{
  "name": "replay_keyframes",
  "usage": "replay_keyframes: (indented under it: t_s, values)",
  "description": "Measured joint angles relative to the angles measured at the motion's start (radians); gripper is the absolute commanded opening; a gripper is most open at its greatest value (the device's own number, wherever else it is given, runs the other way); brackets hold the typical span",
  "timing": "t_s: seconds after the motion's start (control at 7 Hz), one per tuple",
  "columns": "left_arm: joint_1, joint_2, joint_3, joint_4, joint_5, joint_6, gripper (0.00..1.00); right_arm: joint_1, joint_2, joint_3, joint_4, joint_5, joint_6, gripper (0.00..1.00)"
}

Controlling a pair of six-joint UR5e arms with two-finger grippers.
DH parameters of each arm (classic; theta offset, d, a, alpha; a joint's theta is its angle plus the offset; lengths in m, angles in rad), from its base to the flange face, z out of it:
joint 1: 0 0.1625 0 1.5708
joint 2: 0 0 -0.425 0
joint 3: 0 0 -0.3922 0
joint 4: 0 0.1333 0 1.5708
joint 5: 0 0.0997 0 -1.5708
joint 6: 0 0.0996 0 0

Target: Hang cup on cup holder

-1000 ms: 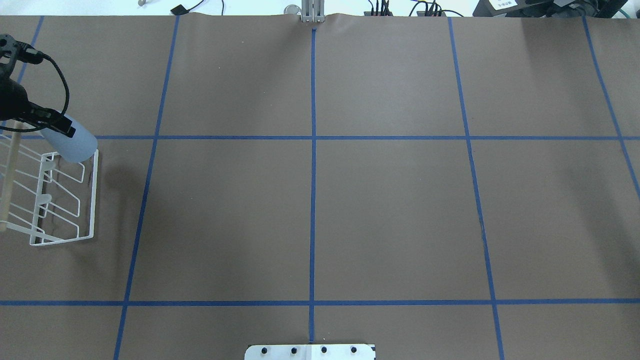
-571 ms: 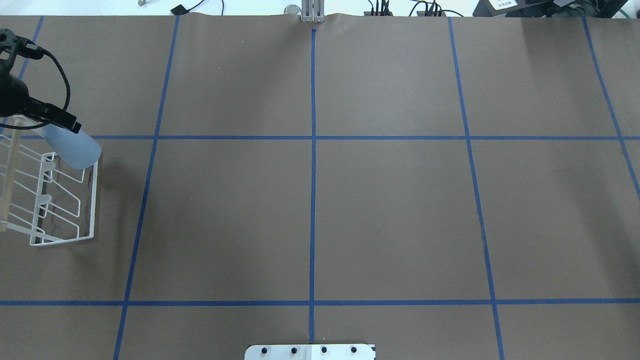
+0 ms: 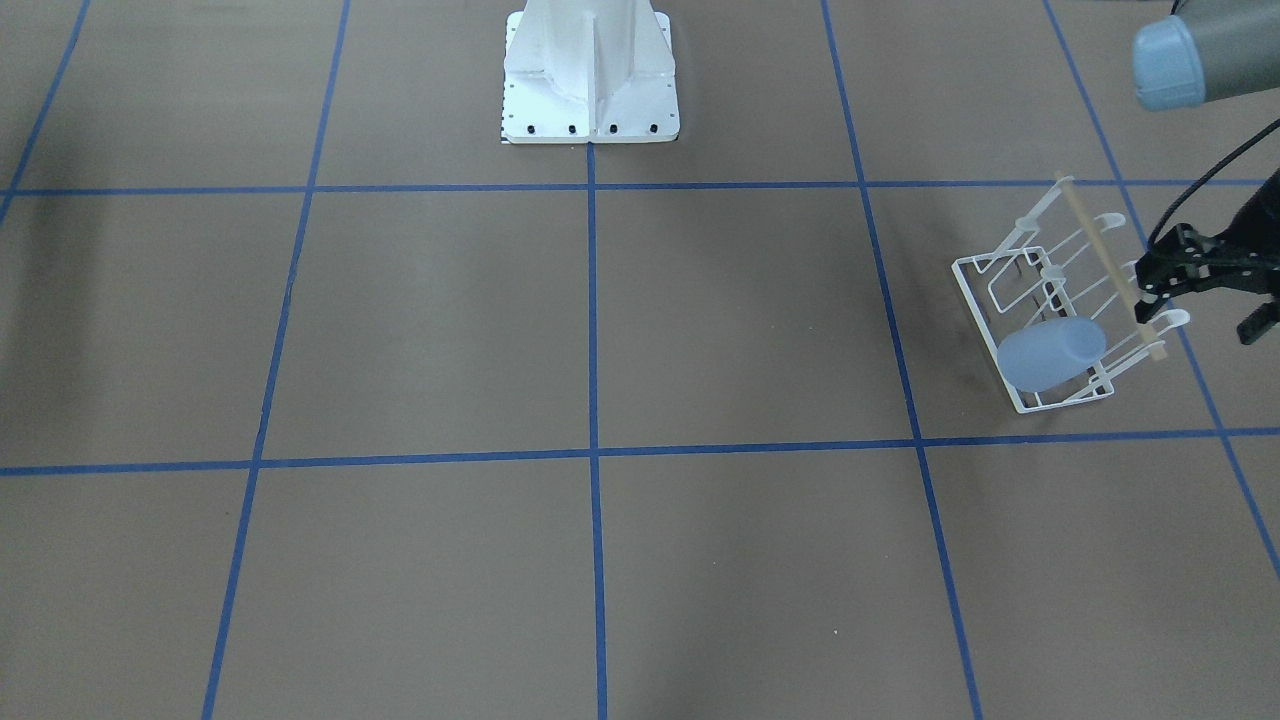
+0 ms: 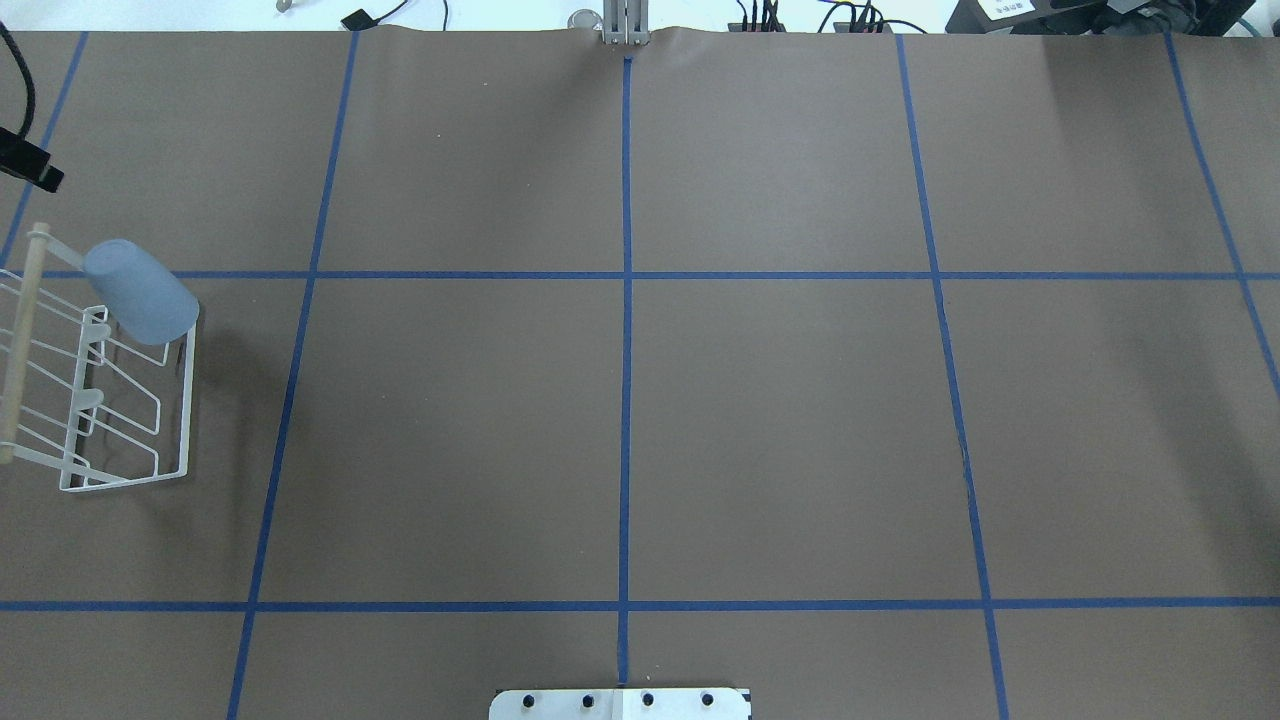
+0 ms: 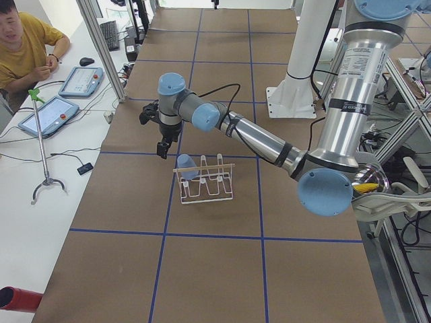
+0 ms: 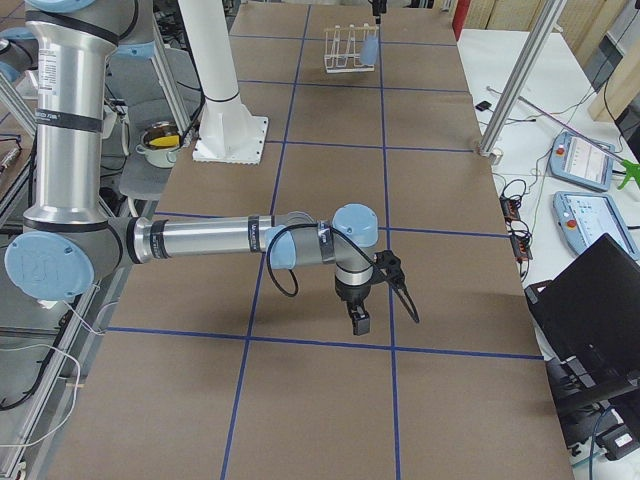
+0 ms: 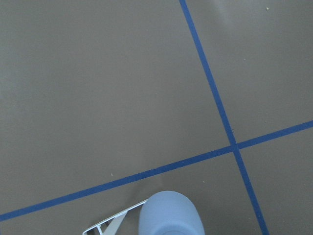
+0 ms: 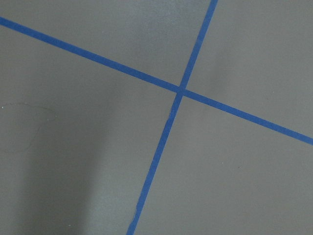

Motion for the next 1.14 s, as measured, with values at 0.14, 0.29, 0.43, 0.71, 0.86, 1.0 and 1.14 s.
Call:
replay_keyframes:
  t_s: [0.14,0.29,0.43,0.71,0.86,1.0,1.14]
  values:
    - [-0.075,0.0,0.035,0.044,-0.001,0.117,0.99,0.001,-0.002,-0.009,0.0,-0.002,0.008,1.0]
    - [-0.137,0.002,0.099,0.054,-0.002,0.201,0.99,0.001,-0.006,-0.018,0.001,-0.007,0.007,1.0]
    - [-0.172,0.005,0.166,0.055,0.0,0.257,0.99,0.002,-0.008,-0.026,0.001,-0.01,0.005,1.0]
    - [-0.19,0.019,0.285,0.049,0.0,0.302,0.99,0.007,-0.007,-0.034,0.001,-0.011,0.002,1.0]
    - [-0.191,0.033,0.308,0.025,-0.001,0.302,0.99,0.011,-0.004,-0.035,0.002,-0.01,0.003,1.0]
    - [-0.191,0.059,0.316,-0.014,-0.002,0.296,0.99,0.017,-0.002,-0.036,0.001,-0.008,0.007,1.0]
    - [-0.19,0.079,0.318,-0.036,-0.004,0.291,0.99,0.026,-0.002,-0.036,0.001,-0.003,0.012,1.0]
